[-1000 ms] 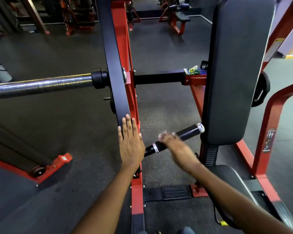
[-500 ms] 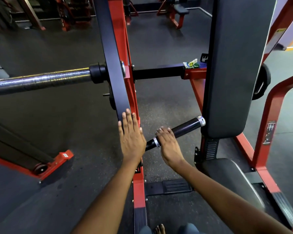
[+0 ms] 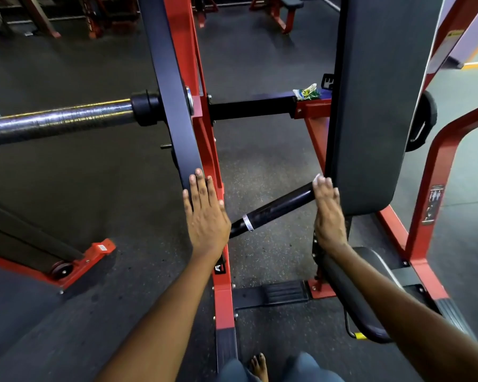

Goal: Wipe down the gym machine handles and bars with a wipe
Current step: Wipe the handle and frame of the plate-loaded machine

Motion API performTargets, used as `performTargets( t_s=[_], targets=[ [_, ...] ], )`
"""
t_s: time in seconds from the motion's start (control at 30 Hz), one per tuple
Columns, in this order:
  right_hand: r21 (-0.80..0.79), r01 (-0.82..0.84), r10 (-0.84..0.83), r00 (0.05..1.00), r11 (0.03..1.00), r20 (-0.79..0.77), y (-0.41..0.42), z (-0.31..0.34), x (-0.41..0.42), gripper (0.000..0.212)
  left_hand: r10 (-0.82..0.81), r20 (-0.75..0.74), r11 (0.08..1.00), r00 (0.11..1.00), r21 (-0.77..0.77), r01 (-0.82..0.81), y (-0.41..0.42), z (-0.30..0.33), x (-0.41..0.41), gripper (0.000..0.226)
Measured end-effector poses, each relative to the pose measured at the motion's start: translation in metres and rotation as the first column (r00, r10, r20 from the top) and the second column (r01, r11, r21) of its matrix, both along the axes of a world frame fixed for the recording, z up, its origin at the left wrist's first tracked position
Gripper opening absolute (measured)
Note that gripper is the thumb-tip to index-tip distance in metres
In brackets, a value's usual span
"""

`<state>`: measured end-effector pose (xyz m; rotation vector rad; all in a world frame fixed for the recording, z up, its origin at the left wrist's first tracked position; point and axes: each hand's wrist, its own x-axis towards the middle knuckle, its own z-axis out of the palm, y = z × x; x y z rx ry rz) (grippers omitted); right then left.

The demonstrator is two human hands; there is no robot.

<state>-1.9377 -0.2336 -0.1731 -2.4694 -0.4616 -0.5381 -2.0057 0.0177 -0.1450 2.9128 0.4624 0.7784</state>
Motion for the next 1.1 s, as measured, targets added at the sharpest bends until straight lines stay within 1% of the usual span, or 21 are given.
performTargets(
  t_s=[0.07,0.17,0.23,0.27,0.33,0.37,0.4,0.43,0.47,0.5,0.53,0.57,0.6,0.67,0.7,0.77,0.83,0.93,1.03,1.07,1.1],
  targets=[
    [0.007,-0.002,0.002,1.000,1.000,-0.002,0.027,-0.017,-0.014,0.086,0.005,-0.001,1.000,1.000,0.000,-0.005,0.000,-0.001,0.001,0.058],
    [0.053,-0.019,0.022,0.997,0.998,-0.069,0.065,-0.032,-0.040,0.087,0.016,-0.015,1.000,1.000,0.016,-0.016,0.000,-0.002,0.000,0.059],
    [0.009,-0.139,0.139,0.986,0.990,-0.092,0.081,-0.039,-0.054,0.093,0.019,-0.025,1.000,1.000,0.021,-0.019,0.000,-0.002,0.001,0.059],
    [-0.046,-0.237,0.233,0.969,0.970,-0.083,0.087,-0.042,-0.061,0.097,0.022,-0.027,1.000,0.999,0.020,-0.021,0.000,-0.001,0.001,0.058],
    [-0.185,-0.463,0.466,0.884,0.867,-0.028,0.095,-0.040,-0.072,0.094,0.028,-0.026,0.999,0.999,0.022,-0.027,0.000,0.000,0.001,0.058],
    [-0.221,-0.513,0.525,0.851,0.829,-0.004,0.096,-0.034,-0.074,0.089,0.028,-0.023,0.999,0.999,0.027,-0.027,0.000,0.000,0.001,0.059],
    [-0.196,-0.504,0.515,0.857,0.841,0.008,0.093,-0.025,-0.070,0.086,0.025,-0.019,0.999,0.999,0.031,-0.024,0.000,0.000,0.000,0.058],
    [-0.092,-0.422,0.425,0.905,0.902,0.011,0.087,-0.013,-0.062,0.083,0.021,-0.017,0.999,1.000,0.034,-0.021,0.001,0.000,0.000,0.058],
    [0.036,-0.291,0.291,0.957,0.956,0.008,0.078,-0.001,-0.048,0.078,0.018,-0.017,0.999,1.000,0.033,-0.018,0.001,0.000,0.000,0.058],
    [0.129,-0.160,0.162,0.987,0.979,-0.006,0.065,0.012,-0.031,0.071,0.017,-0.017,0.999,1.000,0.031,-0.016,0.001,0.000,-0.001,0.057],
    [0.149,-0.061,0.066,0.997,0.987,-0.033,0.051,0.023,-0.014,0.064,0.015,-0.017,1.000,1.000,0.028,-0.014,0.000,0.001,-0.001,0.056],
    [0.099,0.002,0.004,0.998,0.995,-0.061,0.039,0.031,0.002,0.056,0.012,-0.016,1.000,1.000,0.024,-0.012,0.000,0.001,-0.001,0.056],
    [0.002,0.032,-0.032,0.997,0.999,-0.075,0.031,0.035,0.014,0.048,0.011,-0.017,1.000,1.000,0.022,-0.010,0.000,0.001,-0.001,0.056],
    [-0.152,0.044,-0.053,0.997,0.987,-0.054,0.035,0.035,0.019,0.037,0.010,-0.017,1.000,1.000,0.024,-0.010,0.000,0.000,-0.002,0.056],
    [-0.180,0.035,-0.041,0.999,0.983,-0.031,0.045,0.032,0.013,0.036,0.012,-0.015,1.000,1.000,0.023,-0.012,0.000,0.000,-0.001,0.056],
    [-0.158,-0.020,0.016,1.000,0.987,-0.026,0.070,0.021,-0.006,0.033,0.012,-0.012,1.000,1.000,0.018,-0.012,0.000,0.000,-0.001,0.056],
    [-0.116,-0.141,0.138,0.990,0.983,-0.034,0.100,0.007,-0.028,0.030,0.015,-0.007,1.000,1.000,0.009,-0.015,-0.001,0.000,0.000,0.056],
    [-0.052,-0.356,0.352,0.933,0.933,-0.070,0.130,-0.014,-0.059,0.044,0.020,-0.012,1.000,1.000,0.004,-0.020,-0.001,0.001,0.000,0.057],
    [-0.064,-0.556,0.545,0.828,0.829,-0.130,0.108,-0.037,-0.081,0.065,0.015,-0.019,1.000,1.000,0.012,-0.015,-0.001,0.000,-0.001,0.056],
    [-0.002,-0.558,0.550,0.819,0.830,-0.162,0.092,-0.045,-0.090,0.070,0.011,-0.019,1.000,1.000,0.011,-0.011,-0.001,0.000,-0.001,0.056],
    [0.122,-0.481,0.496,0.841,0.868,-0.216,0.076,-0.047,-0.102,0.069,0.008,-0.019,1.000,1.000,0.015,-0.008,0.000,0.000,-0.001,0.055]
  ],
)
